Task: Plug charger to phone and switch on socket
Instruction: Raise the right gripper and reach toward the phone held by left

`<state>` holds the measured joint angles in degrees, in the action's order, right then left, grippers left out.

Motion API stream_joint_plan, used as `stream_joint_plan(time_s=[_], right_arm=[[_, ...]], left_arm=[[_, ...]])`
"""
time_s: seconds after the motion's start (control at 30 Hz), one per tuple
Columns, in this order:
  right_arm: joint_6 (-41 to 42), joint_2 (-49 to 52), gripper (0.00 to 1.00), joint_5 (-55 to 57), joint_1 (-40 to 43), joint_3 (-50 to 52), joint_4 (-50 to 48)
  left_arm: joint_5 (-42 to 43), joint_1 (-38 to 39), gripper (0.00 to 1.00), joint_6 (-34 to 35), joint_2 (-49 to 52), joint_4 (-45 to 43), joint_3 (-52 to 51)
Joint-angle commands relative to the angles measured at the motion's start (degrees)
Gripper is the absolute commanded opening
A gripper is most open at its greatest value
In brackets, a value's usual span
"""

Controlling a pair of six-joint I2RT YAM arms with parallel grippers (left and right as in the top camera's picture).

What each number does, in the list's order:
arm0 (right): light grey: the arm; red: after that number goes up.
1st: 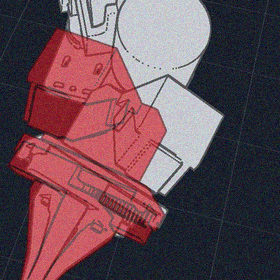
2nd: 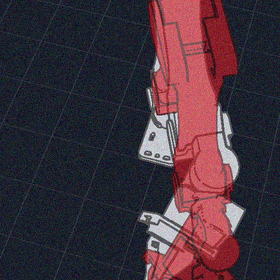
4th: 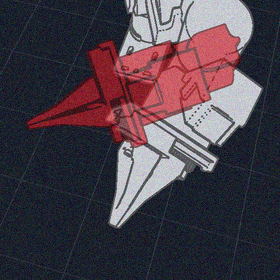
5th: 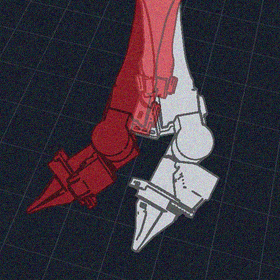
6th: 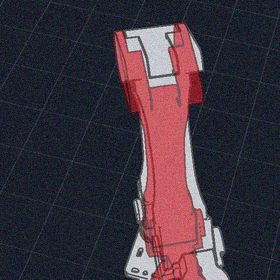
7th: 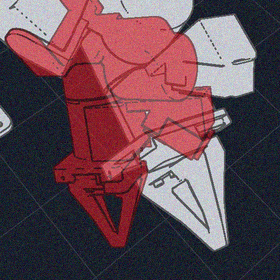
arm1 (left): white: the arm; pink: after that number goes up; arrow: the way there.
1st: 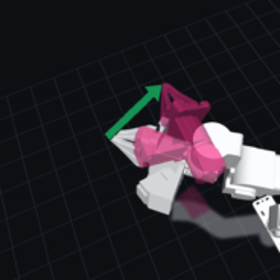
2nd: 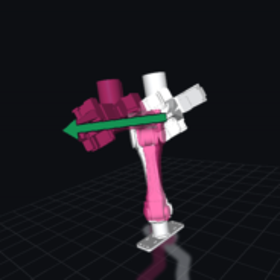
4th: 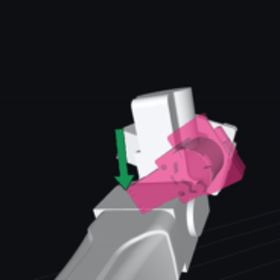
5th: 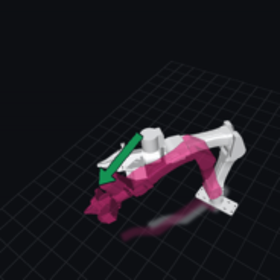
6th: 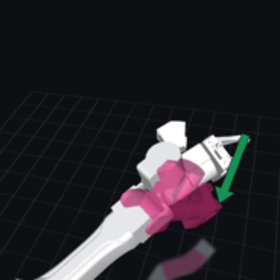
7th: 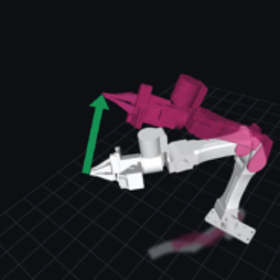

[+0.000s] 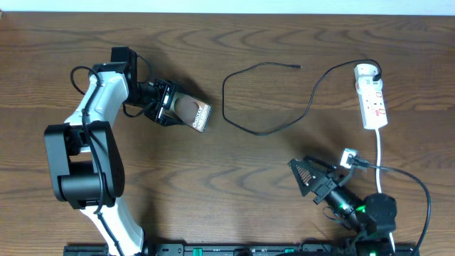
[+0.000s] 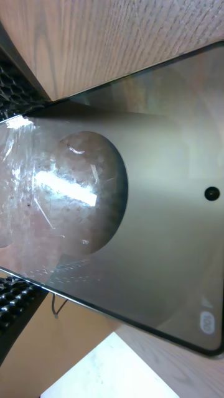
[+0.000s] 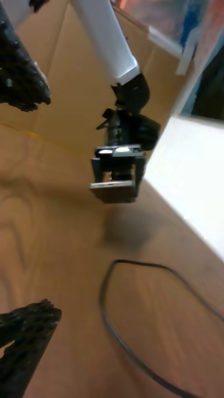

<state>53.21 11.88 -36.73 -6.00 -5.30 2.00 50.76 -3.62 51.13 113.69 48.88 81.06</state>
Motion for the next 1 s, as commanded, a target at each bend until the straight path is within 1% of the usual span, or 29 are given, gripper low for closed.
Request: stream_joint_plan(time_s=[0.0,0.07,0.13,0.23,0.4,0.53,0.77,0.97], right_arm=[[-5.81,9.73,0.99,-2.86,0.28,-8.22,5.25],[-9.27,16.5,0.99,-2.8,0.28,-12.35,10.1],[-12.52,23.85,0.99,-2.67,0.28,-16.5,14.16],[-15.1,32.5,0.99,-2.62,0.28,-21.05,16.11],[-17.4,41.68,0.99,-1.73,0.28,-25.57,18.75],[-17.66,44.94,0.99,-0.35,0.28,-25.9,21.09],[-17.75,43.06,0.99,9.64,0.26,-25.9,25.94],[-20.2,41.86,0.99,9.14,-0.37,-25.9,26.12]], left_arm=[[2.84,-0.35,0.33,-0.07,-1.25,0.13,1.86],[5.22,-0.35,0.33,0.13,-1.22,-0.15,1.86],[9.94,-0.55,0.33,0.2,-1.22,-1.42,1.86],[13.68,-1.16,0.33,0.98,-1.22,-1.57,1.86],[17.25,-1.57,0.33,0.98,-1.22,-1.64,1.86],[19.63,-1.86,0.32,2.14,-1.2,-1.64,1.86],[22.82,-2.89,0.29,4.07,-1.2,-2.27,1.86],[22.82,-3.08,0.29,4.04,-1.18,-2.91,1.84]])
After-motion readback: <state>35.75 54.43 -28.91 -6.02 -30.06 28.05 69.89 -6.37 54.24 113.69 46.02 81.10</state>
